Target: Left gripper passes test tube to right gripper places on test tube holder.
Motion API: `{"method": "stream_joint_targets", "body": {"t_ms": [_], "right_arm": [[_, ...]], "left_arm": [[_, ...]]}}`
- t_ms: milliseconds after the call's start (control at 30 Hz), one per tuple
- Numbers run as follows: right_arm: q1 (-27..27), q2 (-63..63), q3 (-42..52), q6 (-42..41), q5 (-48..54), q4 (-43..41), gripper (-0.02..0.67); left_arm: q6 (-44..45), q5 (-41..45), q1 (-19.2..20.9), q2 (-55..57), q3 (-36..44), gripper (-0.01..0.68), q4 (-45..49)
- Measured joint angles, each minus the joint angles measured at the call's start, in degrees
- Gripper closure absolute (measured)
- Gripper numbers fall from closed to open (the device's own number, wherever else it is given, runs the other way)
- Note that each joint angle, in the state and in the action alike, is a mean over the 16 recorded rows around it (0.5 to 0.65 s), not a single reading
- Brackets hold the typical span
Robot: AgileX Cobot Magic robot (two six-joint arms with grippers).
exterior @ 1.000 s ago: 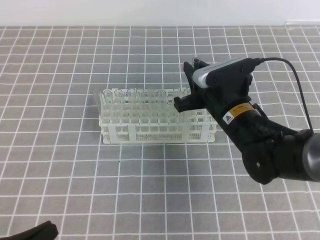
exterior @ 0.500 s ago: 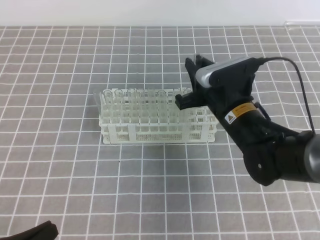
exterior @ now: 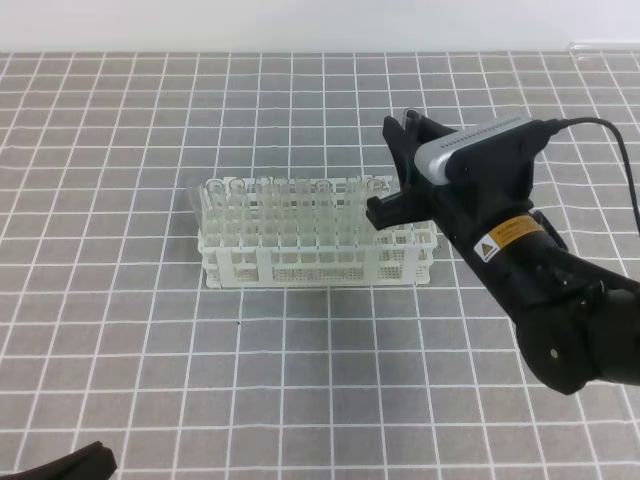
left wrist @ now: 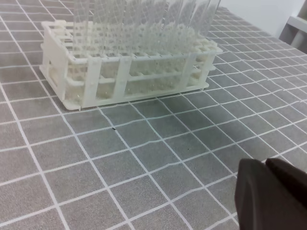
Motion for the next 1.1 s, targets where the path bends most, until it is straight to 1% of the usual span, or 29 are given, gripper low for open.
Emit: {"method": "stream_joint_targets", "body": {"t_ms": [200, 600, 1100], "right_arm": [[0.00, -0.32, 1.40, 1.38, -1.31, -0.56, 0.549], [0.00, -0.03, 1.60, 3.59, -0.24, -2.59, 0.549], [0.00, 2.23, 1.68, 2.57, -2.34, -2.21, 0.549]], "left_arm": [[-0.01, 0.10, 0.01, -0.07, -0.14, 0.673, -0.05], [-0.02, 0.20, 0.01, -0.09, -0.14, 0.673, -0.04], [-0.02, 0.20, 0.01, -0.12, -0.19, 0.673, -0.03]]}}
